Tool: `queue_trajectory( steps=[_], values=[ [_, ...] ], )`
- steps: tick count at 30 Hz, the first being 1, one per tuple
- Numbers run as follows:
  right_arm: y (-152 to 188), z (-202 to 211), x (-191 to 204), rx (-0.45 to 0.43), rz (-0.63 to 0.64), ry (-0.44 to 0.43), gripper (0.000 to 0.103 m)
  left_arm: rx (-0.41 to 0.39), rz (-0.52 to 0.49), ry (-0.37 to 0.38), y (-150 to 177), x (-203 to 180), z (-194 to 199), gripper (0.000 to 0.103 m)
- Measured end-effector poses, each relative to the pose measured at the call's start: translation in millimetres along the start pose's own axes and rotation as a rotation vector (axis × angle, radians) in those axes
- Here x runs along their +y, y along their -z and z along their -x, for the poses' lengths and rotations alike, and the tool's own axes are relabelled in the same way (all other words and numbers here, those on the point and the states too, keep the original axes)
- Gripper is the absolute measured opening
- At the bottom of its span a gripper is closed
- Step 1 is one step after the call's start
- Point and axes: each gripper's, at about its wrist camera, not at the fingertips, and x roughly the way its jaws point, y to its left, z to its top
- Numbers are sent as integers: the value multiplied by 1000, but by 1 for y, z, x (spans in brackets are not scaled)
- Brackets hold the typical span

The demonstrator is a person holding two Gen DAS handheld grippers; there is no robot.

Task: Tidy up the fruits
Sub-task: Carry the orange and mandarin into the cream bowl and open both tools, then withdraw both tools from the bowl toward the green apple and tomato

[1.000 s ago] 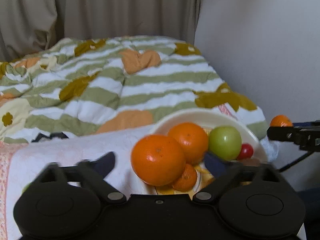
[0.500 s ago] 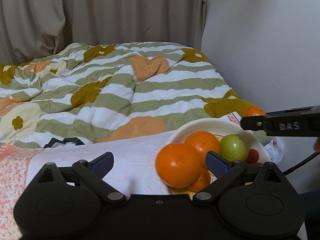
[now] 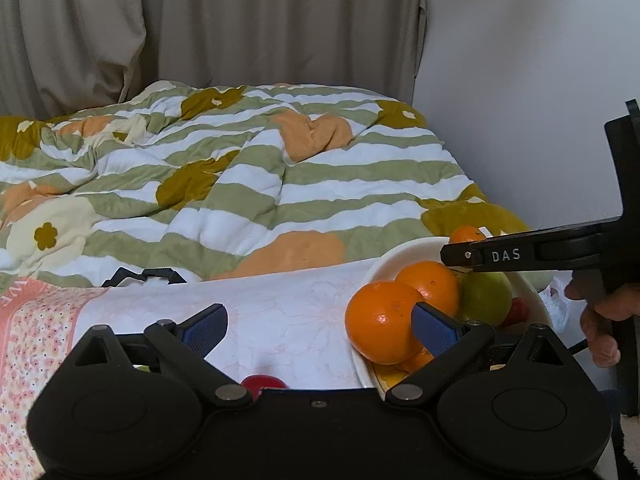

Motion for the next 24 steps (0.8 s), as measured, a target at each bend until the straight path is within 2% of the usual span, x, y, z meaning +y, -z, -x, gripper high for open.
queue_trajectory(
  steps=[1,2,4,5,7,15,24],
  values=[
    [1,0,0,-12,-4,0,54,1,-1,-1,0,0,0,100],
    [0,2,1,-21,-6,-9,60,3,-3,0,1,0,0,100],
    [0,5,1,-38,-10,-8,83,4,-1,5,3,0,1,100],
    [1,8,1,-58,-14,6,102,5,0,6,5,0,1,100],
    [2,14,2,-85,-19,15,103,8,0,3,6,-1,2,100],
    [5,33,1,-94,-40,14,103,-5,22,-10,15,-2,18,100],
    [16,90,10,-142,-44,20,103,-61,74,-46,28,6,68,100]
  ],
)
